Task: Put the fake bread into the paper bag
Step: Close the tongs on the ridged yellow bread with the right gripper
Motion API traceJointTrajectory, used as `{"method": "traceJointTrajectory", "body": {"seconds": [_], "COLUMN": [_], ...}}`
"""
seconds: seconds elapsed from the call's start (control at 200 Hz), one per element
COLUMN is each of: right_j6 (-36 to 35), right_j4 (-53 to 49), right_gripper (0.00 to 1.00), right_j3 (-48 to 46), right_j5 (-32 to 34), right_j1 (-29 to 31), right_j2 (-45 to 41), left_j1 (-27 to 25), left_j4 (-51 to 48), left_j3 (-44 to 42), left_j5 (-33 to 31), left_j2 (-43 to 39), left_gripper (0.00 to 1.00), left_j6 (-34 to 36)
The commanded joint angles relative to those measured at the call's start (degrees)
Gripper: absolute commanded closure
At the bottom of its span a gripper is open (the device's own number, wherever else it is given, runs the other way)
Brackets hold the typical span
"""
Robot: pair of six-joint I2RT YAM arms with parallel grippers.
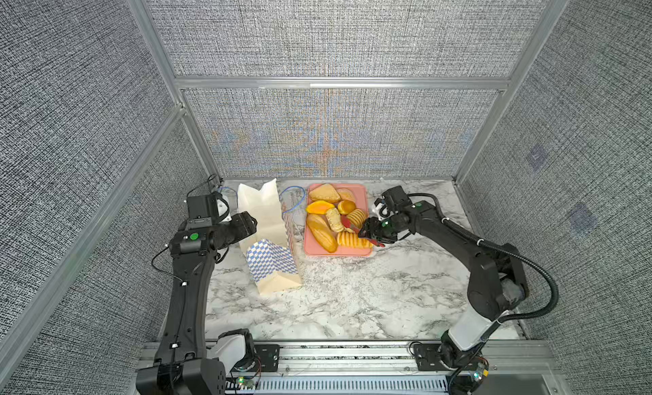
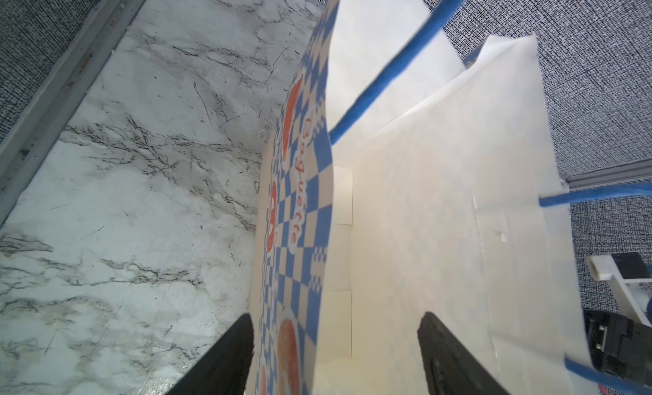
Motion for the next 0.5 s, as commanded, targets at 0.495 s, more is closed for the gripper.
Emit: {"method": "traceJointTrajectory", "body": {"seconds": [0.495], "right_j6": [1.9], "right_j4": [2.4], "right_gripper": [0.51], "right_j3": [-4.6], "right_j5": [0.0], "right_j1": [0.1], "right_j2": [-6.3], "left_j1": [0.0], "left_j4": [0.6], "left_j3": [0.6], "left_j5": [-0.6], "left_j2": [0.1], "left_gripper": [0.25], "left_j6": [0.5]}}
